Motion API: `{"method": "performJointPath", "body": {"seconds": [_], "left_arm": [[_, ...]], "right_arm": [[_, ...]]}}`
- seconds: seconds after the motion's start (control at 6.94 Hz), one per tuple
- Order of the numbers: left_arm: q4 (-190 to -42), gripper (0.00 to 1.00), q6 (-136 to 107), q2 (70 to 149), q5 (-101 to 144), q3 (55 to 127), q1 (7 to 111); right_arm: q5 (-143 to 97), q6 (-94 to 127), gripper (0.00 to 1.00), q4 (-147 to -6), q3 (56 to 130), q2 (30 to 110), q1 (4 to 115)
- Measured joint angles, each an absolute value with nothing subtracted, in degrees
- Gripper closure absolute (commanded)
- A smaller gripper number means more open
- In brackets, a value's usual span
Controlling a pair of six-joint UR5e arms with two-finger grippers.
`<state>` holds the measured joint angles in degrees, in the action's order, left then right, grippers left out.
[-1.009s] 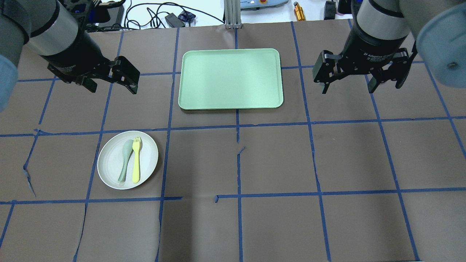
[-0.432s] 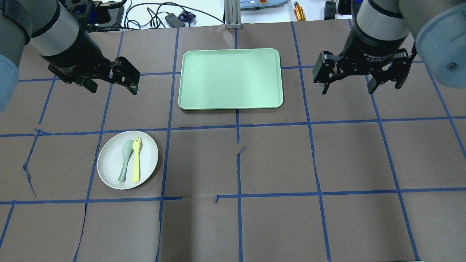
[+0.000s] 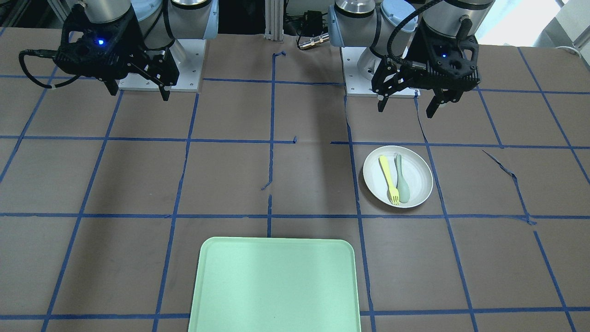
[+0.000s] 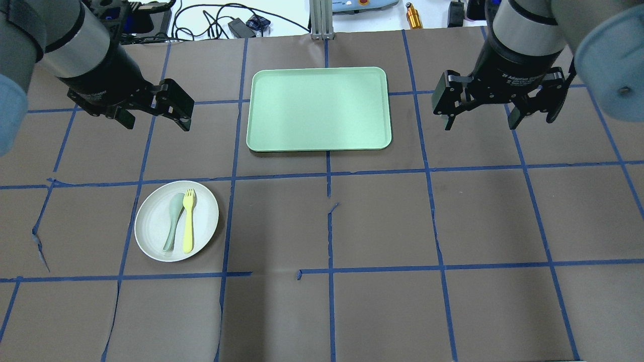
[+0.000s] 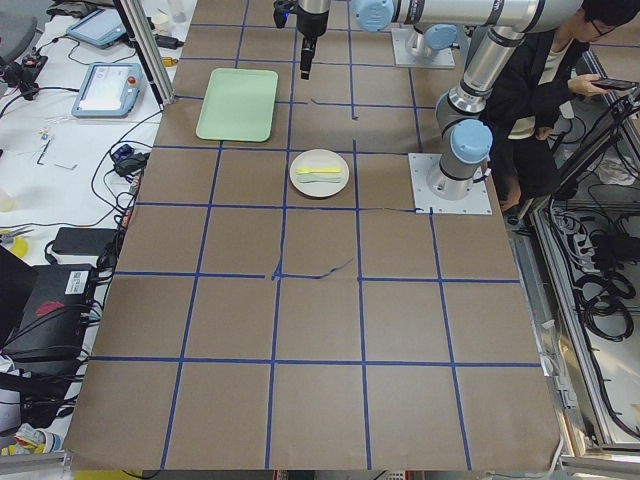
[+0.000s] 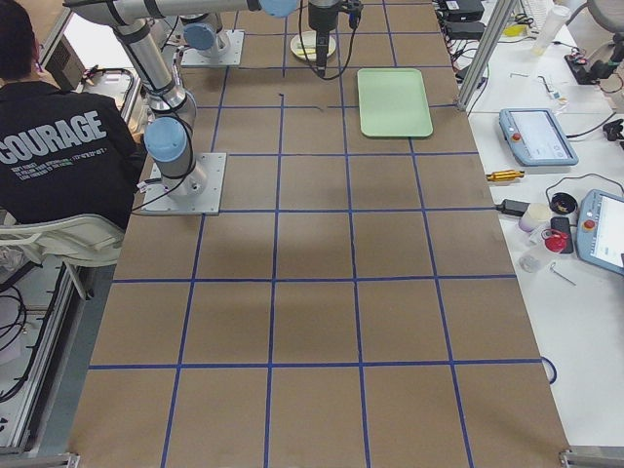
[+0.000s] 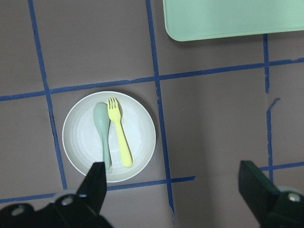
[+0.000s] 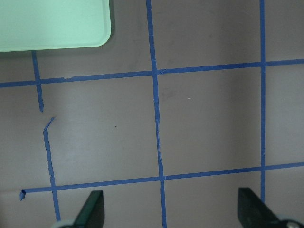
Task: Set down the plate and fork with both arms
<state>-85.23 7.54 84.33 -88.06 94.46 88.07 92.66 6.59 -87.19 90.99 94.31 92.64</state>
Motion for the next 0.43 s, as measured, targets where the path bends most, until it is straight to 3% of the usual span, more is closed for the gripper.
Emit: {"method": "performJointPath", "body": {"seconds": [0.43], "left_arm": [[-84.77, 0.01, 8.27, 85.27, -89.5, 97.5, 86.56]], "right_arm": [[92.68, 6.55, 0.0, -87.19, 91.13, 94.31, 92.64]]}}
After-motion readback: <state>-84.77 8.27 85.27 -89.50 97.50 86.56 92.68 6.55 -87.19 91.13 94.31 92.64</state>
